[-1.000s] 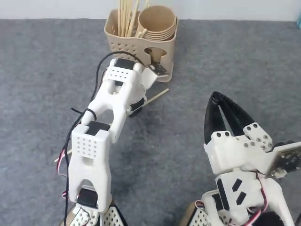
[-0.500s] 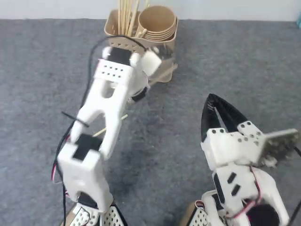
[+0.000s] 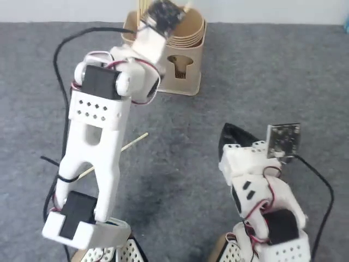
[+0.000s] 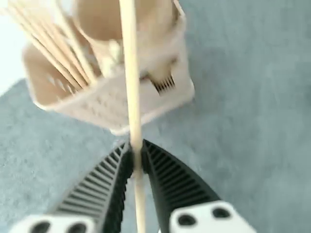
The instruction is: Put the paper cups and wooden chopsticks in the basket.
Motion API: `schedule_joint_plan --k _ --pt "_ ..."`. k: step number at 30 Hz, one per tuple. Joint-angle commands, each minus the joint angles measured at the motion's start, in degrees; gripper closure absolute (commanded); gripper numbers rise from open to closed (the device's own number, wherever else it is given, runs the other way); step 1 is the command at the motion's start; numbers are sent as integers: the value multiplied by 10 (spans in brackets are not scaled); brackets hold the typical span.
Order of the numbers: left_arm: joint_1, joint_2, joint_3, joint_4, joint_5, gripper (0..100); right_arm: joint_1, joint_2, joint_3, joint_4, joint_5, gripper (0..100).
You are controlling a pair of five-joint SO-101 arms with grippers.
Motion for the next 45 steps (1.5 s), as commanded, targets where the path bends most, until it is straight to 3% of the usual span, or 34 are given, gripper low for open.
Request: schedule_joint_plan --k 1,5,16,21,26,32,36,40,43,45 --pt "-21 -28 -13 -105 82 988 -15 -5 40 -58 -9 990" --pt "-31 -27 -8 -229 143 988 -23 -5 94 -100 -8 990" --pt "-42 -23 179 -681 149 988 -63 -5 148 -111 -5 990" --pt "-70 64 184 -798 149 988 -60 -5 149 -111 -4 990" --pt "-86 161 123 -762 149 988 -59 -5 149 -111 -4 990" --pt "-90 195 59 -622 149 988 -59 -5 149 -111 -4 990" --pt "-89 214 56 -607 145 976 -59 -5 149 -111 -4 990" --pt "-91 209 44 -563 149 799 -59 -5 149 -110 -4 990" --pt "-91 193 18 -486 149 637 -59 -5 149 -109 -4 990" --pt "-96 178 -5 -429 148 588 -59 -5 149 -109 -4 990"
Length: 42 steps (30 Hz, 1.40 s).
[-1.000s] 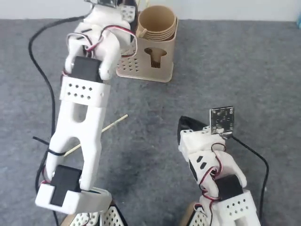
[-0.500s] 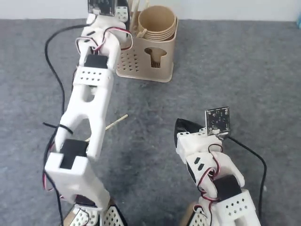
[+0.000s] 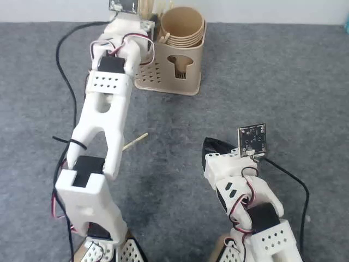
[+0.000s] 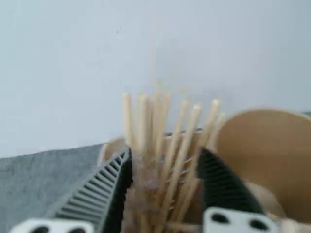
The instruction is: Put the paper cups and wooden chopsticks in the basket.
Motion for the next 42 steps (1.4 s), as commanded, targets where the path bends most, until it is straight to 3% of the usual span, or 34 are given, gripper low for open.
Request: schedule_joint_plan --k 1,9,18,24,28,31,36,42 --pt "-6 -57 -68 95 4 583 0 -9 -5 -13 -4 990" --pt "-40 -166 -135 302 3 583 -4 -8 -5 -10 30 989" --pt "-112 -226 -138 360 4 584 -53 -3 -9 7 48 989" --pt "-174 -273 -153 456 4 584 -147 -2 -10 2 173 989" --pt "-224 -349 -150 530 4 584 -172 12 -44 7 203 955" --pt "-273 -395 -150 584 4 584 -175 78 -88 9 188 882" --pt "-380 -412 -148 630 4 584 -199 260 -193 5 185 893" --pt "-498 -417 -61 585 4 584 -286 487 -338 5 253 892"
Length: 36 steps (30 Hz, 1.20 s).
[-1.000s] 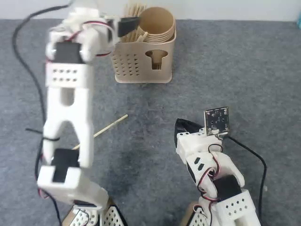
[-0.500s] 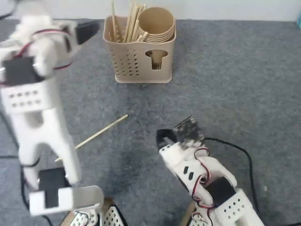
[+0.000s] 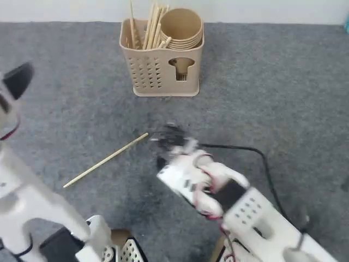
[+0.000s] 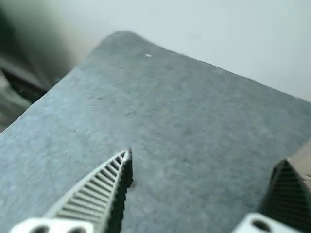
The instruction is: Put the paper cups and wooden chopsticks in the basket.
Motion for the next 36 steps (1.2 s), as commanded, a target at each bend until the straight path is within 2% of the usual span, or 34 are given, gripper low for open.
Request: schedule_joint_plan --k 1,3,8,16,24,34,36 --pt "-73 -13 42 -43 4 584 -52 142 -108 1 60 892" --pt "-118 -13 69 -83 4 584 -74 221 -156 1 95 883" --pt "-229 -11 135 -169 4 584 -98 427 -289 6 164 759" --pt "-337 -10 263 -327 4 584 -100 644 -492 8 216 753" --pt "-352 -10 327 -382 4 584 -97 749 -612 8 240 753" --pt "-351 -10 350 -387 4 584 -70 879 -747 55 240 757" --pt "-350 -10 352 -386 4 584 -69 910 -782 71 240 791"
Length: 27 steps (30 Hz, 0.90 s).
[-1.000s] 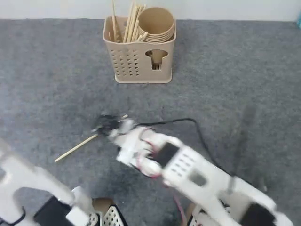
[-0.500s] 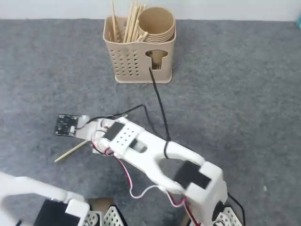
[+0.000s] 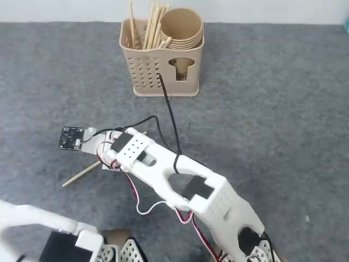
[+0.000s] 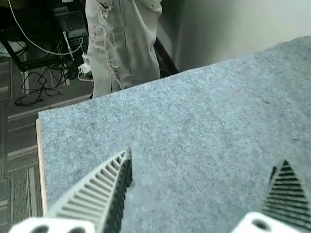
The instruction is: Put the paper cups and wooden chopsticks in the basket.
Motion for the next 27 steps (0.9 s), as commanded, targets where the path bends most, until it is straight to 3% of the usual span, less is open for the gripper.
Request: schedule_joint_plan --k 1,5,15,27 --pt "1 -10 -5 -14 4 584 15 35 -78 30 6 822" --pt "-1 -10 -5 -14 4 584 15 77 -156 90 6 991" --pt "-1 -10 -5 -11 4 585 23 89 -277 242 0 990" --pt "4 -10 18 -14 4 585 140 -49 -438 273 -280 991"
